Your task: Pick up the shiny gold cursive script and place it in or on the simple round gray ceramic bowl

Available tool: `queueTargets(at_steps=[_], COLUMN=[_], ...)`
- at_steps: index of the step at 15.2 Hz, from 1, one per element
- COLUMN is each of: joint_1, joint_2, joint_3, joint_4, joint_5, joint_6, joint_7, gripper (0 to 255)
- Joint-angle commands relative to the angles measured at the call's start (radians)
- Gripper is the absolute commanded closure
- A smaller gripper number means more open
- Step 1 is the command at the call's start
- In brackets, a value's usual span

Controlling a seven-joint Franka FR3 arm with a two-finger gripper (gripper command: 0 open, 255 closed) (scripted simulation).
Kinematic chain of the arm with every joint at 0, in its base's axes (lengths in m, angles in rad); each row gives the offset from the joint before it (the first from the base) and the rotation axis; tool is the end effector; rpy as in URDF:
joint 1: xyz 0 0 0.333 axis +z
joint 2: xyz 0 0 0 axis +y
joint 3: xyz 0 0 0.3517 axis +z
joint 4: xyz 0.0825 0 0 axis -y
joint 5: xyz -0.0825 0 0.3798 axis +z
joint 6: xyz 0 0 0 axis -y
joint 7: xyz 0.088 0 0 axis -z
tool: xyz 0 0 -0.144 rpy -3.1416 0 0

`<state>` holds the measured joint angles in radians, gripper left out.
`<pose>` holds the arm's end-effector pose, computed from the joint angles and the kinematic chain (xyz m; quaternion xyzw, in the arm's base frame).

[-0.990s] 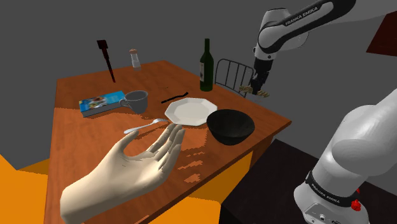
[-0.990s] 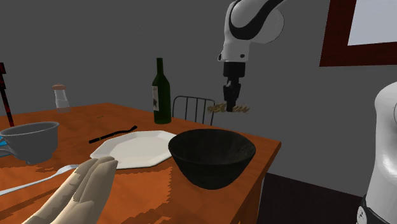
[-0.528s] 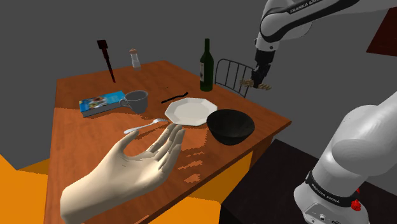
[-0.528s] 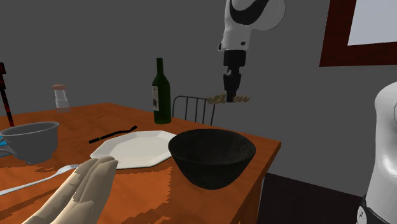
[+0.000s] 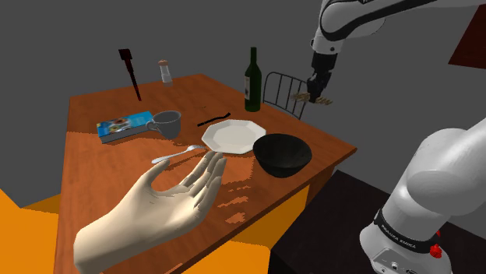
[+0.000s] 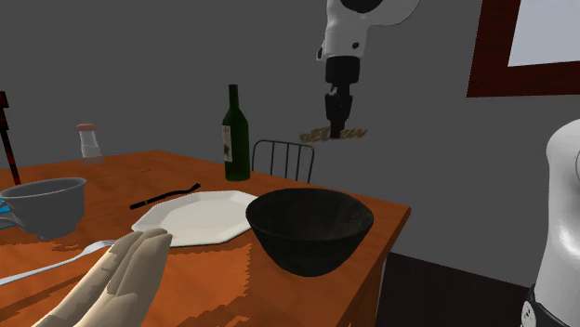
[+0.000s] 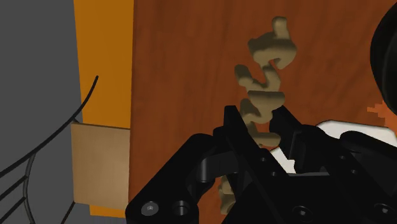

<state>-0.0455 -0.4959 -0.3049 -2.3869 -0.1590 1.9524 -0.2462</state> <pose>0.3605 -0.1588 0.4917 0.9997 -0.0082 0.0212 0.0090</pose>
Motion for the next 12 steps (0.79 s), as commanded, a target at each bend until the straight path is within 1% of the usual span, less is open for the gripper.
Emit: queueTargets(at_steps=[1,7,12], joint_1=[0.011,0.060,0.114], joint_2=[-0.044,-0.144,-0.194], joint_3=[0.040,0.165,0.272], joint_4=[-0.039,-0.118,-0.152], joint_5=[0.006,0.055,0.115], joint_6=[-0.010,-0.041,-0.063], joint_7=[0.050,0.197,0.319], gripper=[255,255,255])
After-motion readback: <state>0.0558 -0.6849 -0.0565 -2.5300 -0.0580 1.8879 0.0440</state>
